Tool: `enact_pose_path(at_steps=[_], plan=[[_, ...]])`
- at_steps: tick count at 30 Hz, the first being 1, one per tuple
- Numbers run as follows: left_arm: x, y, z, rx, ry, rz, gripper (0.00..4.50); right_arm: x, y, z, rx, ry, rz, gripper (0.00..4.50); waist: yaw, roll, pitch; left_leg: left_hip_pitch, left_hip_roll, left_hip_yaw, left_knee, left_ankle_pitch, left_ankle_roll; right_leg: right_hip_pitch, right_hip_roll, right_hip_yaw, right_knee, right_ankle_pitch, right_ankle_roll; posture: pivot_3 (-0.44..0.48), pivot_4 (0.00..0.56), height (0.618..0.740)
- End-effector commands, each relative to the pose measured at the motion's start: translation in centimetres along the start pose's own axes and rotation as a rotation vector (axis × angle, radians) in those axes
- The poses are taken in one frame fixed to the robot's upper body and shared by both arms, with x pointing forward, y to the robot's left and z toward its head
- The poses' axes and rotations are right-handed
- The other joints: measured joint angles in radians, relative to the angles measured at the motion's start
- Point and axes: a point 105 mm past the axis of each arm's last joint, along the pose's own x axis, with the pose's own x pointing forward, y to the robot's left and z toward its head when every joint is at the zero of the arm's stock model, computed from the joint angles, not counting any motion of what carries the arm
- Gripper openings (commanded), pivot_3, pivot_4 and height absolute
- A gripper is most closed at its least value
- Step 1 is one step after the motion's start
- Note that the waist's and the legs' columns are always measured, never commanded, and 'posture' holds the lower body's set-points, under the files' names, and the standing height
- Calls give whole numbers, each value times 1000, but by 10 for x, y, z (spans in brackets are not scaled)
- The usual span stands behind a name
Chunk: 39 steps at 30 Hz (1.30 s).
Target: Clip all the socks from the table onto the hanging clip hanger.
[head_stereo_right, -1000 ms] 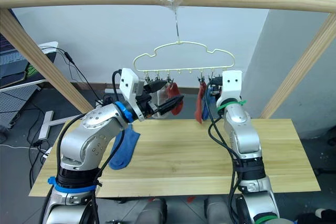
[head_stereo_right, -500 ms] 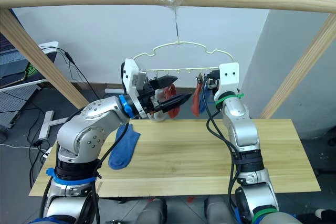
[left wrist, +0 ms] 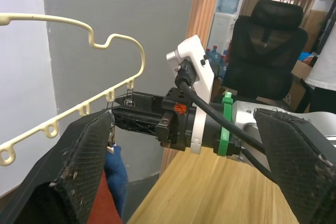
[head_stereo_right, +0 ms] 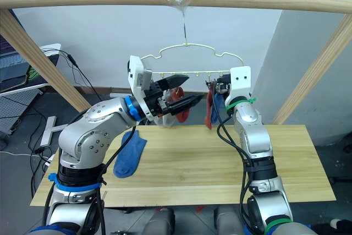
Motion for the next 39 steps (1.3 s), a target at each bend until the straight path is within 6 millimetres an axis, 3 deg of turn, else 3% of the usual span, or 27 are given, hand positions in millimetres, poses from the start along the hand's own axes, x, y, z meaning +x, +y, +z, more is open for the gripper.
enact_pose_path(at_steps=[1,6,10,15,20,22,26,30,35,39], plan=[[1,-8,16,44,-44,-22,4500,1,-4,16,-5,-60,-5,1284,0,0,0,0,0,0,0,0,0,0,0,0,0,0,0,113,173,740],[3,-6,13,26,-52,0,4500,0,-9,9,-13,-46,-14,29,1,0,0,0,0,0,0,0,0,0,0,0,0,0,0,116,177,740],[2,-8,7,2,-50,19,4500,-2,-12,10,-18,-49,-15,9,0,0,0,0,0,0,0,0,0,0,0,0,0,0,0,110,182,740],[-10,0,-32,-70,18,133,4500,-3,-5,11,-5,-34,69,9,-1,0,0,0,0,0,0,0,0,0,0,0,0,0,0,100,188,740],[-49,25,-90,-95,143,349,4500,-6,-1,9,-25,15,137,9,0,0,0,1,0,0,0,0,0,0,0,0,1,0,0,95,190,740],[-74,44,-113,-59,221,506,4500,-8,-2,9,-28,20,138,9,0,0,0,1,0,0,0,0,0,0,0,0,1,-1,-1,89,190,740],[-111,65,-143,15,342,692,4500,-10,-5,10,-29,25,132,9,0,0,0,1,0,0,0,0,0,0,0,0,0,-2,-1,89,192,740],[-173,90,-186,-1,478,950,4500,-11,-8,11,-32,31,120,9,1,0,0,1,0,0,0,0,0,0,0,0,0,-2,0,81,194,740],[-190,111,-197,-5,501,1072,4500,-12,-9,12,-34,35,113,9,5,0,0,0,0,0,0,0,0,0,0,0,0,-3,2,76,196,740],[-190,112,-215,-18,565,1068,4500,-13,-11,11,-41,41,109,9,6,0,0,0,0,0,1,0,0,1,0,0,0,-3,3,70,196,740]])
